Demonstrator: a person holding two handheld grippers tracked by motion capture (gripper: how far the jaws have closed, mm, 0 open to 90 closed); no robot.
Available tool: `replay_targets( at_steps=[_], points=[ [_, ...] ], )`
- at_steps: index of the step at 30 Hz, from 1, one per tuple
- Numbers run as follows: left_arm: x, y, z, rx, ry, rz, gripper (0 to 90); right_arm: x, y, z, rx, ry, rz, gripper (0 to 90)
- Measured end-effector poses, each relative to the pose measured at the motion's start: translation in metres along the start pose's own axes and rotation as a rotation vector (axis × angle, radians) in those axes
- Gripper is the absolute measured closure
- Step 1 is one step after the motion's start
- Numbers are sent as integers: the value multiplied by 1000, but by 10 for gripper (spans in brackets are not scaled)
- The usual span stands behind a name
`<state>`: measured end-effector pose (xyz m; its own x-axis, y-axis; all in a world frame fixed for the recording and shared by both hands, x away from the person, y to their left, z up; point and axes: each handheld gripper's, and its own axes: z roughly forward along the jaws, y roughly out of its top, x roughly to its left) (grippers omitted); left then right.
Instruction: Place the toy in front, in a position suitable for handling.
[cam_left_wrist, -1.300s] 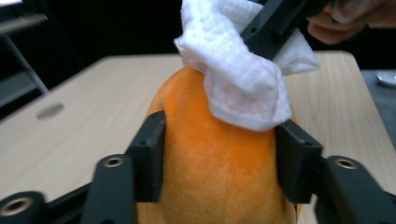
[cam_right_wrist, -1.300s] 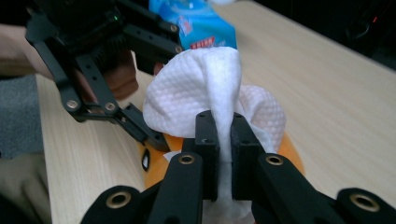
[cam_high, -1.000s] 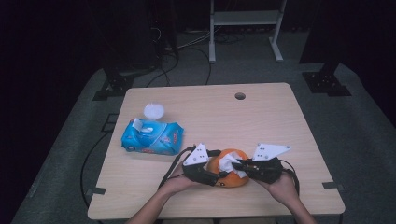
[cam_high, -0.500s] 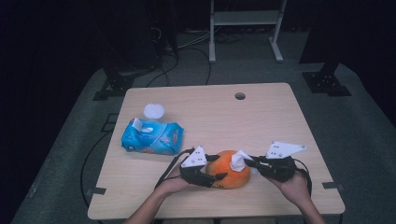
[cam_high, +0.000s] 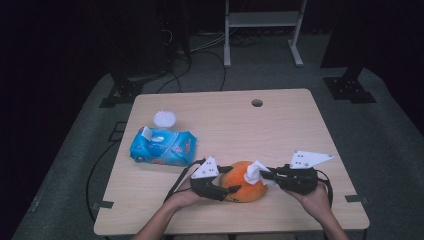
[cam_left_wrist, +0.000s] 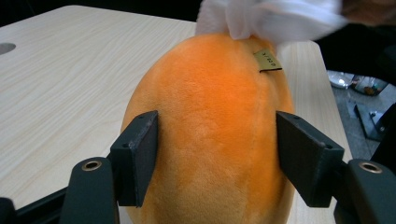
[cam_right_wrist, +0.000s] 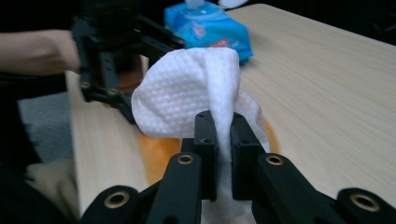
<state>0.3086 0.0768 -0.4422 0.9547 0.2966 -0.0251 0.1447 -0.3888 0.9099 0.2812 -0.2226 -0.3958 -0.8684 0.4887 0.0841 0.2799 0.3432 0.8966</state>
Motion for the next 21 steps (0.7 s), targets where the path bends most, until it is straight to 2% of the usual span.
replay_targets(
  at_steps=[1,3,5,8,9,10,12,14,17,19,21],
  points=[
    [1,-1,0,-5,-5,-5,323,1,-1,2,6,11,0,833],
    [2,-1,-1,-5,-10,-9,325,1,-4,7,55,-1,-18,834],
    [0,-1,-1,-4,-9,-5,325,-4,-9,7,63,-3,3,835],
    [0,0,-1,8,-12,5,324,-12,-14,1,93,-56,19,835],
    [1,-1,-2,1,-18,-8,324,-12,-15,0,112,-76,12,835],
    [3,-2,-3,1,-26,-22,324,-12,-16,-2,108,-81,14,835],
    [5,-3,-3,-6,-22,-39,324,-8,-12,-3,64,-65,9,835],
    [5,-3,-3,-2,-22,-35,325,-3,-4,-1,46,-59,-15,834],
    [5,-4,-5,7,-24,-26,325,0,-4,7,63,-38,-33,834],
    [5,-5,-4,3,-25,-24,325,-4,-11,9,74,-28,-11,834],
    [3,-4,-3,8,-24,-14,325,-7,-15,8,97,-39,5,834]
  ],
)
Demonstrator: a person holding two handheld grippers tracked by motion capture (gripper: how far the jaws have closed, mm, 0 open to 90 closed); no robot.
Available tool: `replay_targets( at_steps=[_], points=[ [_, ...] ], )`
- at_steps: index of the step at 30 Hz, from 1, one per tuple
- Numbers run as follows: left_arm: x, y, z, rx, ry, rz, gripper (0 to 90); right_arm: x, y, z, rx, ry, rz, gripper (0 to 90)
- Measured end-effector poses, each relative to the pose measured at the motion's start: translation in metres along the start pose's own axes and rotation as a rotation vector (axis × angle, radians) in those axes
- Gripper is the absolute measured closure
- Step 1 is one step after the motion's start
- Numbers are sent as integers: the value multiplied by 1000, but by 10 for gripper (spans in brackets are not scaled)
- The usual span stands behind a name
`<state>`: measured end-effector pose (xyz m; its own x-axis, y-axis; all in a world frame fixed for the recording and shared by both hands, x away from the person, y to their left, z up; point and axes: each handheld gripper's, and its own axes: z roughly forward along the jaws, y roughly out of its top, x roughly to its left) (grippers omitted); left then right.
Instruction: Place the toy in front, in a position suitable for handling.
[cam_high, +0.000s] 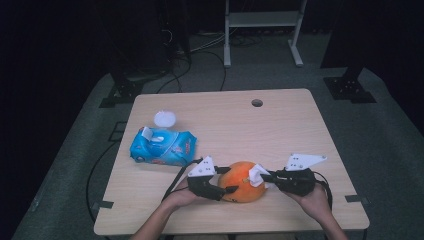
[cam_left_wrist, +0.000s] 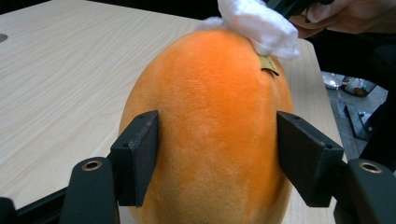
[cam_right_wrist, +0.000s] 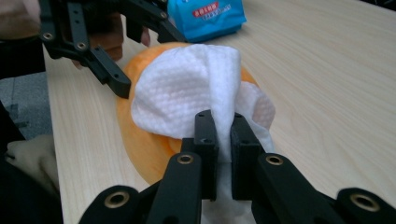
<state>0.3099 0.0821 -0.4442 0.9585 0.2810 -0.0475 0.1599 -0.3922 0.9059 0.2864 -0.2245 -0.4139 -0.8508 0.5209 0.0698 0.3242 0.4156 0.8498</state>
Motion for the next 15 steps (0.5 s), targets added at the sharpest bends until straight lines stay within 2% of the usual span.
replay_targets(
  at_steps=[2,4,5,7,9,12,13,15],
  points=[
    [0,1,0,5,5,4,325,1,1,-3,7,-9,-10,834],
    [1,0,0,5,4,-4,325,6,8,-7,-37,-6,-22,833],
    [2,0,-1,7,4,-4,325,8,10,-8,-42,-7,-32,833],
    [3,-1,-1,3,6,-9,325,11,13,-5,-30,-20,-58,833],
    [3,-1,-1,6,5,-5,325,7,9,-1,-12,-13,-43,834],
    [3,-1,-1,10,7,-7,325,-3,-2,5,63,-41,-31,833],
    [3,0,-1,14,7,-4,325,-6,-3,3,68,-44,-21,833],
    [1,1,0,13,6,3,326,-5,1,-3,31,-41,-18,833]
  ],
)
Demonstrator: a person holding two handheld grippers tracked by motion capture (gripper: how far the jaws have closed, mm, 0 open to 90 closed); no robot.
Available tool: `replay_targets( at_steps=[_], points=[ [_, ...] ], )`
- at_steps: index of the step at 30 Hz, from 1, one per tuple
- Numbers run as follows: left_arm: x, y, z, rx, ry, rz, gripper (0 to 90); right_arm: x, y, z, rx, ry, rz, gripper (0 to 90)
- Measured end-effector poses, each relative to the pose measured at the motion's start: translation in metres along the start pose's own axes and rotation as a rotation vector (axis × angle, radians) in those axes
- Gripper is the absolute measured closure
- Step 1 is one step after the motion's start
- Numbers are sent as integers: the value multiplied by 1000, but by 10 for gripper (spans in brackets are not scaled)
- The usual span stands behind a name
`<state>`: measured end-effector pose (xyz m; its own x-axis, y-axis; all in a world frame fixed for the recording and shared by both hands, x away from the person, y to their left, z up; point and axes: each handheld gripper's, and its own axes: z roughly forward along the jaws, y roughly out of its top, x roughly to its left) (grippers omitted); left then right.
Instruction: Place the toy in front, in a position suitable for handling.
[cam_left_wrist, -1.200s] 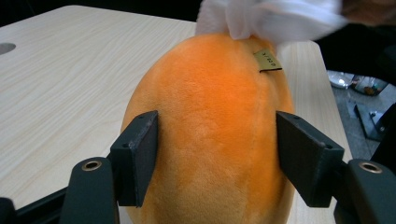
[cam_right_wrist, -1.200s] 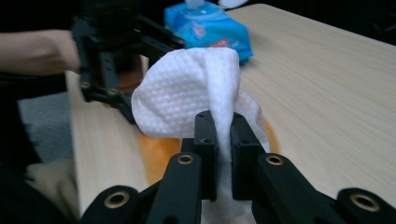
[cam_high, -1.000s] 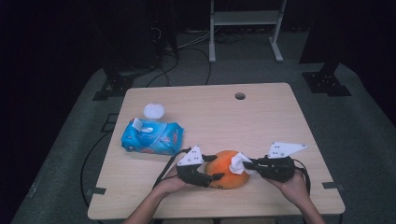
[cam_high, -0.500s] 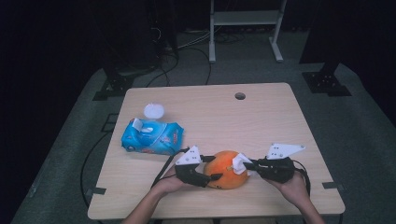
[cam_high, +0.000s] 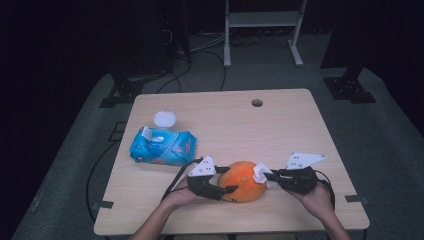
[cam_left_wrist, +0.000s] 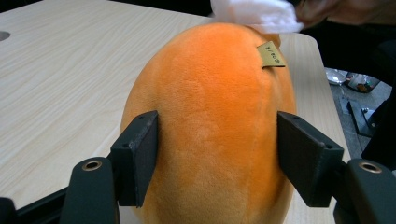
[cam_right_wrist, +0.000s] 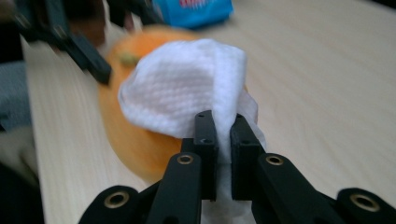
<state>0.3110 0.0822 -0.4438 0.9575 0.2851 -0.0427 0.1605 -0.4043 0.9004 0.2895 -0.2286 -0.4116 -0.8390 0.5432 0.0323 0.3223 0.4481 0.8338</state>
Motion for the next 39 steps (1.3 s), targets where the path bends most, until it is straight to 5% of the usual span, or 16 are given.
replay_targets(
  at_steps=[3,5,8,11,13,16,19,22,27,33,39],
  points=[
    [-3,2,3,-2,-2,6,325,9,14,-8,-85,25,-19,832],
    [-5,3,4,0,4,20,325,17,20,-6,-96,39,-48,832],
    [-5,2,3,1,6,30,333,20,17,3,-47,37,-81,833],
    [-6,3,3,6,8,39,336,11,12,1,2,6,-51,832],
    [-7,4,4,9,7,41,336,11,13,-6,-9,-19,-53,832],
    [-7,5,6,4,5,38,335,19,21,-8,-51,5,-82,832],
    [-7,6,4,5,6,29,325,22,19,3,5,-6,-107,831],
    [-8,8,1,-3,-11,33,279,17,14,4,4,11,-78,831],
    [-5,4,0,26,2,12,199,9,7,-2,7,-26,-57,831],
    [-11,10,4,16,35,38,415,14,17,-8,-18,-62,-84,832],
    [-14,10,6,24,28,48,447,25,23,-2,-24,-22,-122,833]
  ],
)
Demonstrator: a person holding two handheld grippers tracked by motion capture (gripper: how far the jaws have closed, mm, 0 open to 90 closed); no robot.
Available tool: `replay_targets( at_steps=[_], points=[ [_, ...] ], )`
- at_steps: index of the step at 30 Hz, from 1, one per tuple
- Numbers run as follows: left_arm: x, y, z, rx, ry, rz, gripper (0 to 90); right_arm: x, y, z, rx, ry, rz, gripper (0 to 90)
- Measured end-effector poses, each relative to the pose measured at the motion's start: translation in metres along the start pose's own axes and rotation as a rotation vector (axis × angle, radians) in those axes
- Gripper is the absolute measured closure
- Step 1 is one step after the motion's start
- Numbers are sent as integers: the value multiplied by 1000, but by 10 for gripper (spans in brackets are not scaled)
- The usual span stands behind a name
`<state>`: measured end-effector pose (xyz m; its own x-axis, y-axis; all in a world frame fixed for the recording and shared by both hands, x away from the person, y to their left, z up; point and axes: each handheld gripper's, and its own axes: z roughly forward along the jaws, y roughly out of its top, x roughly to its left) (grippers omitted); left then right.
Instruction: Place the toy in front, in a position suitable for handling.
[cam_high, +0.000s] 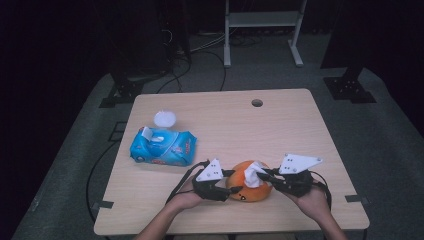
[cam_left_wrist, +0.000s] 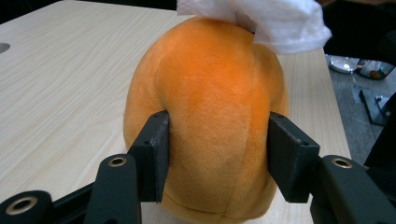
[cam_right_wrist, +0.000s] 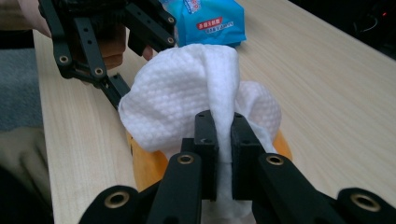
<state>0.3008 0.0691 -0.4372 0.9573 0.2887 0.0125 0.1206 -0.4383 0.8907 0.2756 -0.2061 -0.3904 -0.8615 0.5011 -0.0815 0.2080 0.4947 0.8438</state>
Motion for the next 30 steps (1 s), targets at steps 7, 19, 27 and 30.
replay_targets(
  at_steps=[7,19,27,30],
  points=[
    [1,-5,6,2,-3,13,251,-15,-12,-4,-1,-26,68,834],
    [-17,9,10,-12,28,80,473,28,19,6,-21,-9,-85,833],
    [-11,7,10,-28,16,39,464,-7,-2,-11,-5,-76,25,831],
    [-11,10,10,-31,16,37,469,-3,1,-12,-16,-92,12,833]
  ],
)
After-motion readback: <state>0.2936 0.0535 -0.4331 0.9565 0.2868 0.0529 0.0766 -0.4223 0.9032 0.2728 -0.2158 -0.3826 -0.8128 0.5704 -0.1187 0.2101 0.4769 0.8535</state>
